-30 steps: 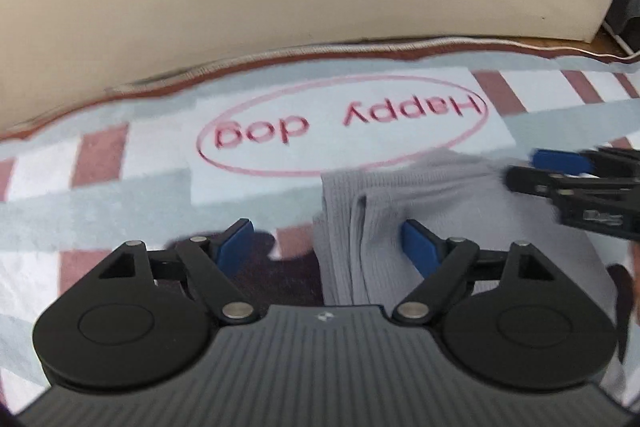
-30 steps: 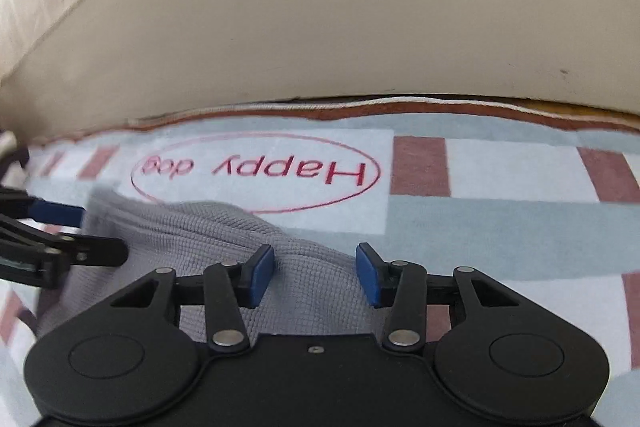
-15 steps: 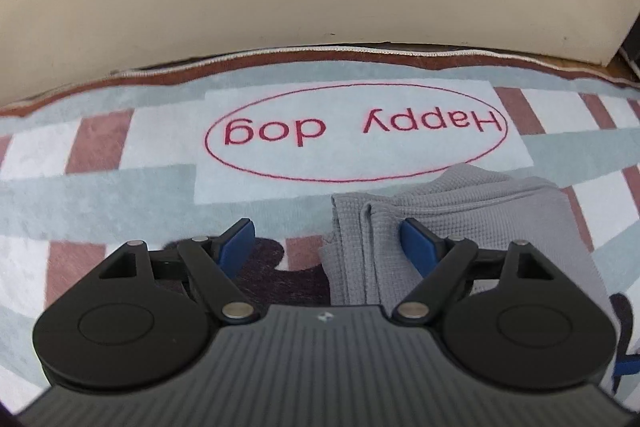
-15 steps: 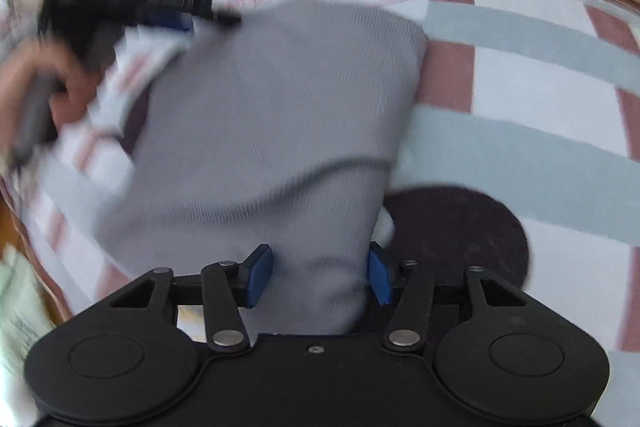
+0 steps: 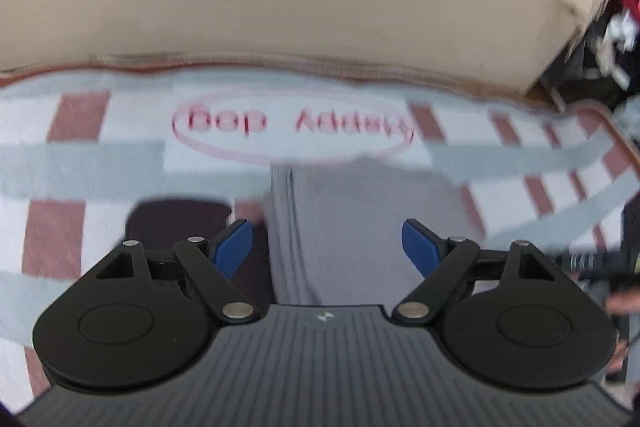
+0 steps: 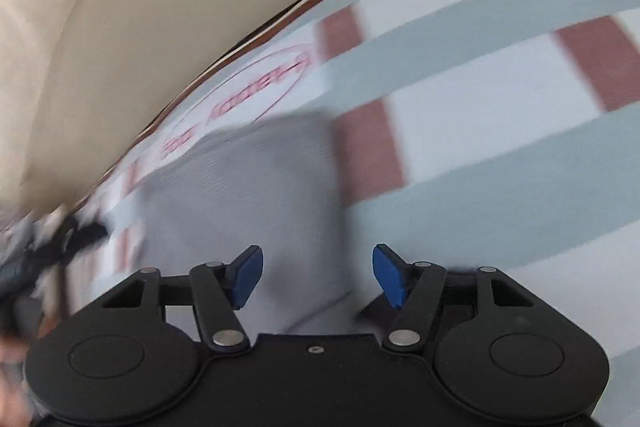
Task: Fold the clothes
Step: 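Lower both grippers onto the folded grey shirt's end and close them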
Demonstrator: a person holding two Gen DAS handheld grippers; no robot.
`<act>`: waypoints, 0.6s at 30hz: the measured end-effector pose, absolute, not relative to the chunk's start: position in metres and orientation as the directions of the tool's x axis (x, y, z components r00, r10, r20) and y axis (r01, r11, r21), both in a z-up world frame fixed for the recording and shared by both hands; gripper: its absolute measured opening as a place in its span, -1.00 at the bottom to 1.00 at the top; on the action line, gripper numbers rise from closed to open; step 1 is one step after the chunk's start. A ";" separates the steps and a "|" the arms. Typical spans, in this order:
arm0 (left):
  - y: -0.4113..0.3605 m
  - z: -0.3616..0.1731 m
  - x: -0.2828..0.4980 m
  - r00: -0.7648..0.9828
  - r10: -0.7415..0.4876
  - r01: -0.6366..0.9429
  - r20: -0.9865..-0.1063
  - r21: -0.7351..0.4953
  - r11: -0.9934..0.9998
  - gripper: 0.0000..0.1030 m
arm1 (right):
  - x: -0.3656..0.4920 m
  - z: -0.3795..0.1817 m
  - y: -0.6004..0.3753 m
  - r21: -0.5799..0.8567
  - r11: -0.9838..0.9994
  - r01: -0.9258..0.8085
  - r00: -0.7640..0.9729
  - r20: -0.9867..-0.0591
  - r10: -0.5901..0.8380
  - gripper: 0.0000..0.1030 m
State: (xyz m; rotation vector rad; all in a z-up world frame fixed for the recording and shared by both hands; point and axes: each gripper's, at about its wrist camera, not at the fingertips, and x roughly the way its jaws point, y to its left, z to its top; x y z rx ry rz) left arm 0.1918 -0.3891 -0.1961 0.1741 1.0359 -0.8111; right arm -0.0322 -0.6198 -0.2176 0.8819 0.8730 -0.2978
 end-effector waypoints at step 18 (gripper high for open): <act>-0.336 -0.228 0.176 0.270 -0.547 0.566 -0.792 -0.329 0.756 0.59 | -0.021 -0.255 -0.618 0.808 0.434 0.399 0.786 -0.545 0.291 0.32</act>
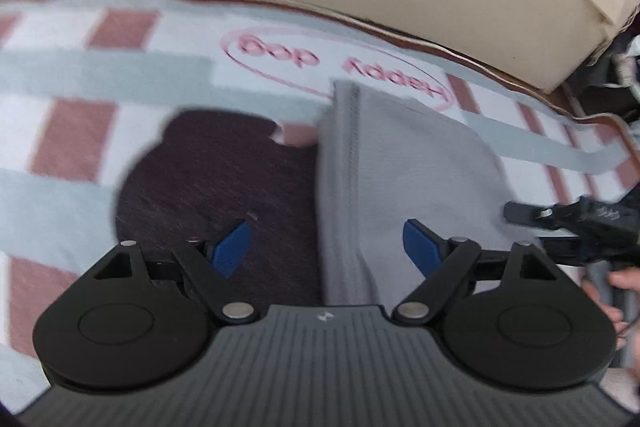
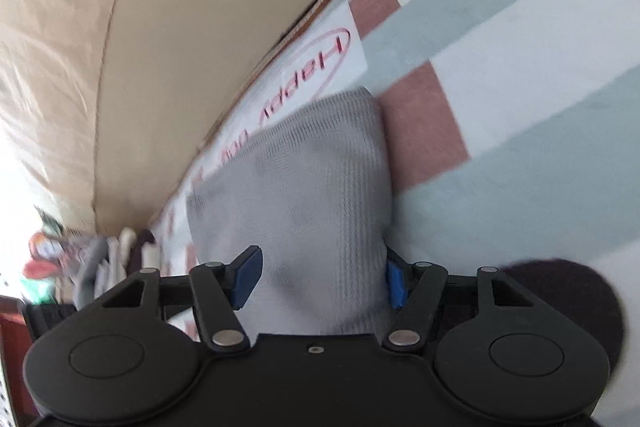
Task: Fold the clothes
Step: 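Lower both grippers onto the folded grey shirt's end and close them, then lift the folded grey shirt with both grippers and carry it toward the clothes stack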
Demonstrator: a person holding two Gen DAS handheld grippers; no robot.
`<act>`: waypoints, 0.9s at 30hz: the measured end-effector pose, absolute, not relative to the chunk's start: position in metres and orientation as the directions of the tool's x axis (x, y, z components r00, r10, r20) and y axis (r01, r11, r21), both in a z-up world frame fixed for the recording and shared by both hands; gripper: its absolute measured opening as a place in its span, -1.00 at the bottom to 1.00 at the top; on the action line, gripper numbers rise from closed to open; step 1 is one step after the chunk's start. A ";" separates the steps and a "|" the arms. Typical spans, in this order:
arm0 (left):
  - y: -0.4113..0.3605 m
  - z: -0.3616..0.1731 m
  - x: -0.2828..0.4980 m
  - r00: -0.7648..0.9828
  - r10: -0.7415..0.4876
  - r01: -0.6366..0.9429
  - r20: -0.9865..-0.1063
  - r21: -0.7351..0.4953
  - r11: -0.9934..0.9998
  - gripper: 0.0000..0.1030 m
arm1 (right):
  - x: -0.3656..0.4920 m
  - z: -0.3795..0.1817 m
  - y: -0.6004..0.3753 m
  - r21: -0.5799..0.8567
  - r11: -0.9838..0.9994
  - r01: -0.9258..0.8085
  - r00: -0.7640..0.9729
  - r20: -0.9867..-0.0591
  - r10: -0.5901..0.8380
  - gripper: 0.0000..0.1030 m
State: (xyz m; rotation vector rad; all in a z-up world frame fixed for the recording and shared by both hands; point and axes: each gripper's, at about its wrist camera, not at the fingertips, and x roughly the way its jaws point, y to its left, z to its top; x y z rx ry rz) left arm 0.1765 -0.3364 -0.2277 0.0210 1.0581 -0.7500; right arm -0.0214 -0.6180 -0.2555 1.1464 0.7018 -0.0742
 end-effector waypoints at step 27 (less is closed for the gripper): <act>-0.400 -0.230 0.181 0.067 -0.515 0.572 -0.855 -0.390 0.722 -0.39 | -0.038 -0.230 -0.617 0.699 0.603 0.383 0.766 -0.606 0.215 -0.09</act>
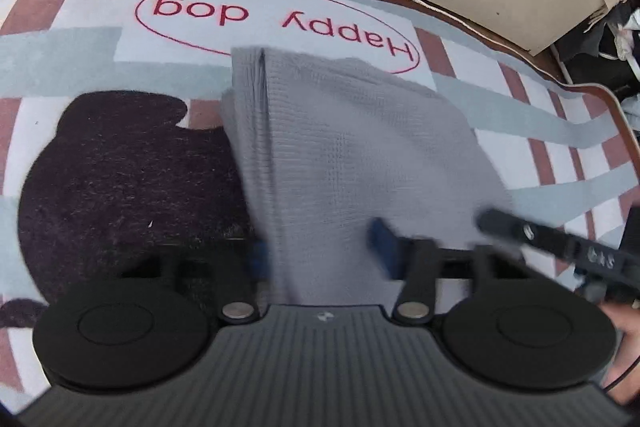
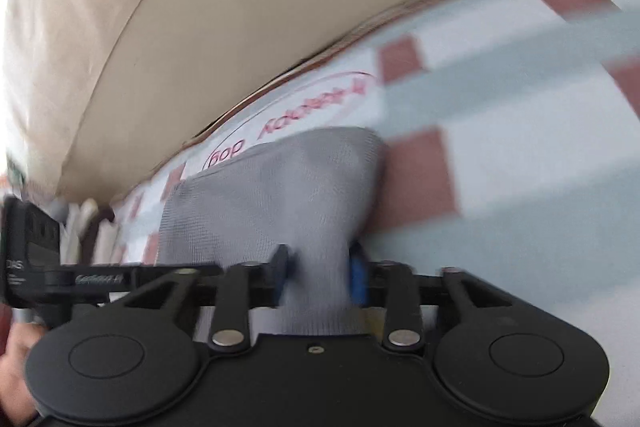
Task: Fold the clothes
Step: 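Lift the folded grey shirt with both grippers and carry it toward the clothes stack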
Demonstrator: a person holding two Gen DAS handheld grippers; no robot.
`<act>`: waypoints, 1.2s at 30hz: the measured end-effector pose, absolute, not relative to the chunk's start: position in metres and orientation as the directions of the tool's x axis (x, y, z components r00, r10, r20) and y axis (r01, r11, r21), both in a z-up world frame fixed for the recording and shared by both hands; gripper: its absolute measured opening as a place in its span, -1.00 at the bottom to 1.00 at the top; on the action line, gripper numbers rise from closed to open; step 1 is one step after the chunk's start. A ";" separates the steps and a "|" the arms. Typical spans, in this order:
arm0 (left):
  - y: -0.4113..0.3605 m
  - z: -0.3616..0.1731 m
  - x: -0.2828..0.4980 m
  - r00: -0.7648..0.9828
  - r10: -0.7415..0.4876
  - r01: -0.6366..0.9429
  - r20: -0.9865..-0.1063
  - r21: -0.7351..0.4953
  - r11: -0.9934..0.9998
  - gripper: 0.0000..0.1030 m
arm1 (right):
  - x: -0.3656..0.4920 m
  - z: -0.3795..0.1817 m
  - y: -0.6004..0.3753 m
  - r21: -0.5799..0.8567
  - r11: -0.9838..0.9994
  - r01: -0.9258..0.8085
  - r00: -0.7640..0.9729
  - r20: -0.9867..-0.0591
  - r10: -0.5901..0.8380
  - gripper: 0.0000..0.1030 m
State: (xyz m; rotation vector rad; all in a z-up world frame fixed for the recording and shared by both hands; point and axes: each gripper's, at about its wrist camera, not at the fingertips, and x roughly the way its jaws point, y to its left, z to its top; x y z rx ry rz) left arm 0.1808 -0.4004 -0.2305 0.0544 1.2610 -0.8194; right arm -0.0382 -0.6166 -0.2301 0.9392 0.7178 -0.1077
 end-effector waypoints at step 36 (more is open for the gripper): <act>-0.253 -0.103 0.086 0.534 -0.526 0.596 -0.662 -0.146 0.790 -0.54 | -0.001 -0.113 -0.467 0.490 0.859 -0.150 0.838 -0.397 0.373 -0.63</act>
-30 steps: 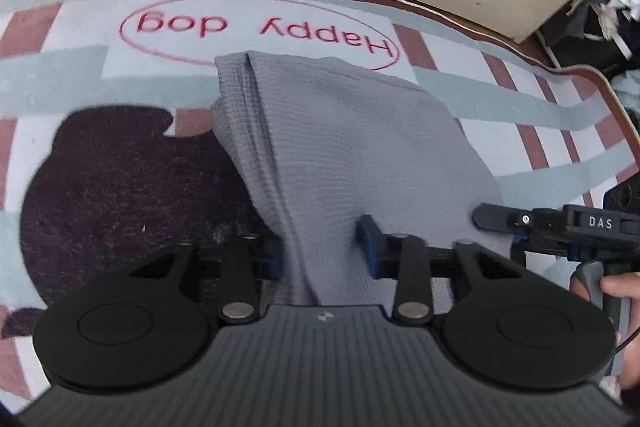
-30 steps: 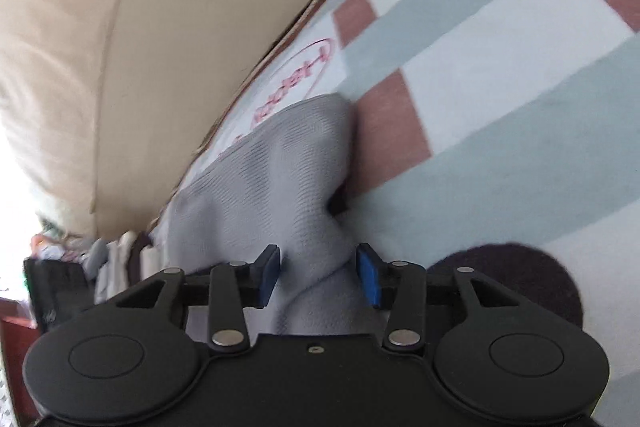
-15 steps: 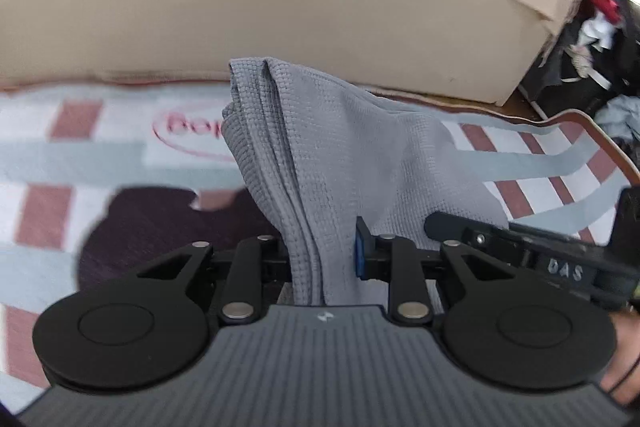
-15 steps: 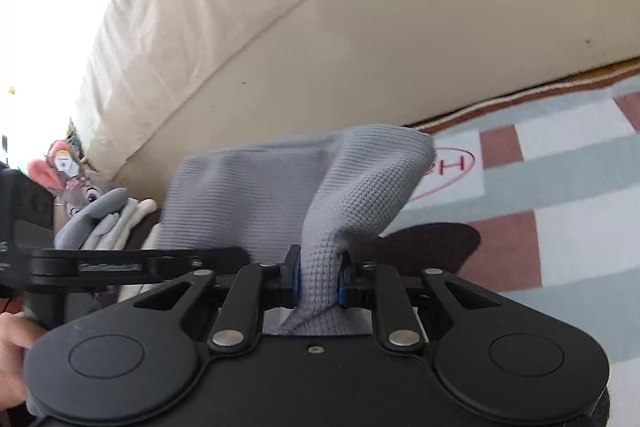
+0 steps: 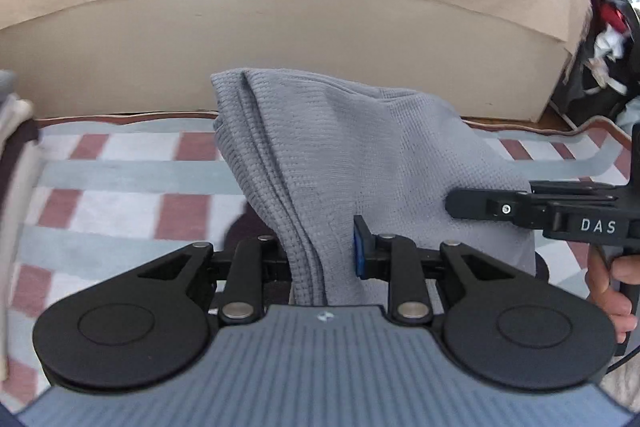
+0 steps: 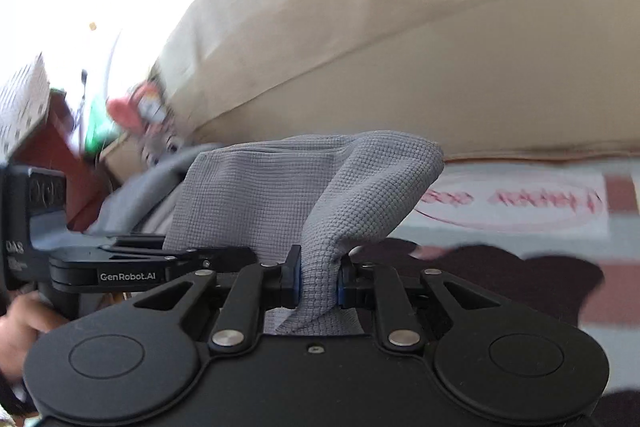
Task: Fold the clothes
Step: 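Lift the folded grey shirt with both grippers and carry it toward the clothes stack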
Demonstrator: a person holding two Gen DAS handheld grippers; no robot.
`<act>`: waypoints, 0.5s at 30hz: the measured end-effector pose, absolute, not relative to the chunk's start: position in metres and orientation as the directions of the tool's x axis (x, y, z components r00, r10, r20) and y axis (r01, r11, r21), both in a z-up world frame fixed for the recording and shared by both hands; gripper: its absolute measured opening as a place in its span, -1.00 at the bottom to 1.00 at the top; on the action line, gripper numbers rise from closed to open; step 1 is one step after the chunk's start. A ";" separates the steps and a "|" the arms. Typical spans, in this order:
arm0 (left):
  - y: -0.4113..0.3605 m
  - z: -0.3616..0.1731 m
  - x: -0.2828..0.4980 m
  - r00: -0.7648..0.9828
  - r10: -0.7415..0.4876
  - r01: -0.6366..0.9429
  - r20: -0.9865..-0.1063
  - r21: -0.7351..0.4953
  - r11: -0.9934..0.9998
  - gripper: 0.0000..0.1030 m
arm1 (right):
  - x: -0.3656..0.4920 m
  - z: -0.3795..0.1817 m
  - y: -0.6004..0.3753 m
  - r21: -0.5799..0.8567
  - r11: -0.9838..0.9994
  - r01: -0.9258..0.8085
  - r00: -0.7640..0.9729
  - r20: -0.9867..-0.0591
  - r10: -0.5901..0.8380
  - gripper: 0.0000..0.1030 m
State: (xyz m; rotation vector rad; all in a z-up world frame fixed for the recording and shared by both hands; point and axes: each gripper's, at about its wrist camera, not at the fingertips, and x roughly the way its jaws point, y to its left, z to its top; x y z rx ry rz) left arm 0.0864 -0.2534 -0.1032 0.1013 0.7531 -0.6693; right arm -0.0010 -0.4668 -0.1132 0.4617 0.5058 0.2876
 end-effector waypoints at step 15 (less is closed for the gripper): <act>-0.120 -0.016 0.105 0.700 -0.472 0.443 -0.535 -0.193 0.876 -0.54 | 0.061 0.005 -0.343 0.328 0.891 -0.315 0.807 -0.402 0.433 -0.65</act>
